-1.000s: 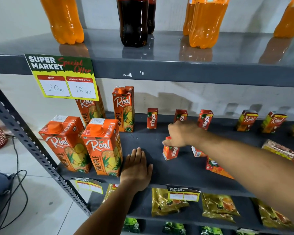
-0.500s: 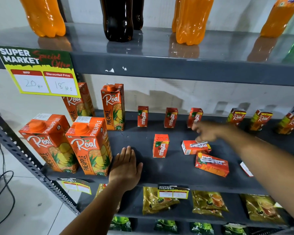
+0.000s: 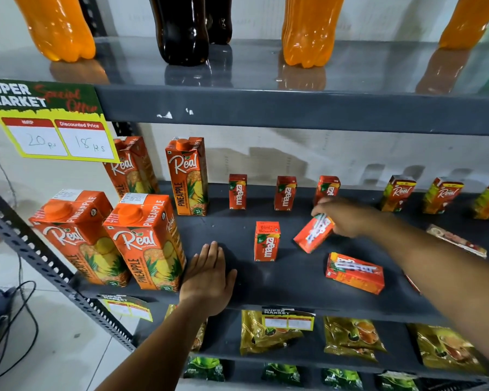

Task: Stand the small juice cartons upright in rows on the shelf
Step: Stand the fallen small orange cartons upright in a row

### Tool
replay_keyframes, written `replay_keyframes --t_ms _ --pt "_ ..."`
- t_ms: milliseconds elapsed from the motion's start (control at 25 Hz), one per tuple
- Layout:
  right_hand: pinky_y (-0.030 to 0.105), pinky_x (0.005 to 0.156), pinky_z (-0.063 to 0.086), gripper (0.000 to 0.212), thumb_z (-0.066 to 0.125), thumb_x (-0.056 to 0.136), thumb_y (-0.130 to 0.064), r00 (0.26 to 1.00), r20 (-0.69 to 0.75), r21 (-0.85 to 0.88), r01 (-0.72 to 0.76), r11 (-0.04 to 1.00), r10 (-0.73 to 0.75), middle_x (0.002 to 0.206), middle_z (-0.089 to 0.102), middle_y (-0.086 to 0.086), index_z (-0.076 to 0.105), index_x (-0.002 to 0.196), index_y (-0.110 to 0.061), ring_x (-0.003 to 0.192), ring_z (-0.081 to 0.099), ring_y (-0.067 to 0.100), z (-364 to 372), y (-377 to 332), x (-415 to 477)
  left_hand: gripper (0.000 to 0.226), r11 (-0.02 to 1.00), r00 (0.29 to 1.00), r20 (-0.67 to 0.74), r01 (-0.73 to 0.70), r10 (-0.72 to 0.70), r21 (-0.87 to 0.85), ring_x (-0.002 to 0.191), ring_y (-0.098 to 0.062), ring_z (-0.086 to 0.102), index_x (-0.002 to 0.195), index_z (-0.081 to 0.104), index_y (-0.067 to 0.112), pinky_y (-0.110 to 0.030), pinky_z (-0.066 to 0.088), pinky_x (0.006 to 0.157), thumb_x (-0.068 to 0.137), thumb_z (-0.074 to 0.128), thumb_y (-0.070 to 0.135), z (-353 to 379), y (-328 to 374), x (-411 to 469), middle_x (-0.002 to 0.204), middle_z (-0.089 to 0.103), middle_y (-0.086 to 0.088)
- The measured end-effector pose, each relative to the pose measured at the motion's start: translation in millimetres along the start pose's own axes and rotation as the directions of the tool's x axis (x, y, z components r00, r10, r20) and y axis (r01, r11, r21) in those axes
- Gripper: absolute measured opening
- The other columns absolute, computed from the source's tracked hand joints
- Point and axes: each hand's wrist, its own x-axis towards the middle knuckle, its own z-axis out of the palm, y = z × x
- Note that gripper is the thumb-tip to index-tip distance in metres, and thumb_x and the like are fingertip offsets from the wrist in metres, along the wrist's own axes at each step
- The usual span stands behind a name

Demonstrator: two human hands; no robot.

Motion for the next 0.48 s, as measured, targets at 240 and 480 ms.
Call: replay_keyframes --t_ms 240,480 --pt "0.037 0.097 0.042 0.036 0.04 0.097 -0.028 0.907 -0.007 -0.133 0.417 0.899 -0.422 0.129 0.056 0.005 0.053 0.13 -0.023 0.119 0.052 0.026 -24 -31 -3 0.076 1.0 1.0 -0.007 0.0 0.0 -0.007 0.149 -0.021 -0.005 0.152 0.004 0.01 -0.034 -0.003 0.117 0.09 0.008 0.055 -2 0 -3 0.163 -0.001 -0.007" --pt "0.039 0.095 0.045 0.039 0.05 0.093 -0.015 0.823 0.001 -0.323 0.537 0.779 -0.568 0.131 0.057 0.004 0.052 0.132 -0.021 0.121 0.05 0.026 -35 -39 -19 0.071 1.0 1.0 -0.008 -0.001 0.001 -0.013 0.149 -0.022 -0.005 0.152 0.003 0.009 -0.035 -0.002 0.118 0.097 0.017 0.053 -1 0 -2 0.163 -0.001 -0.008"
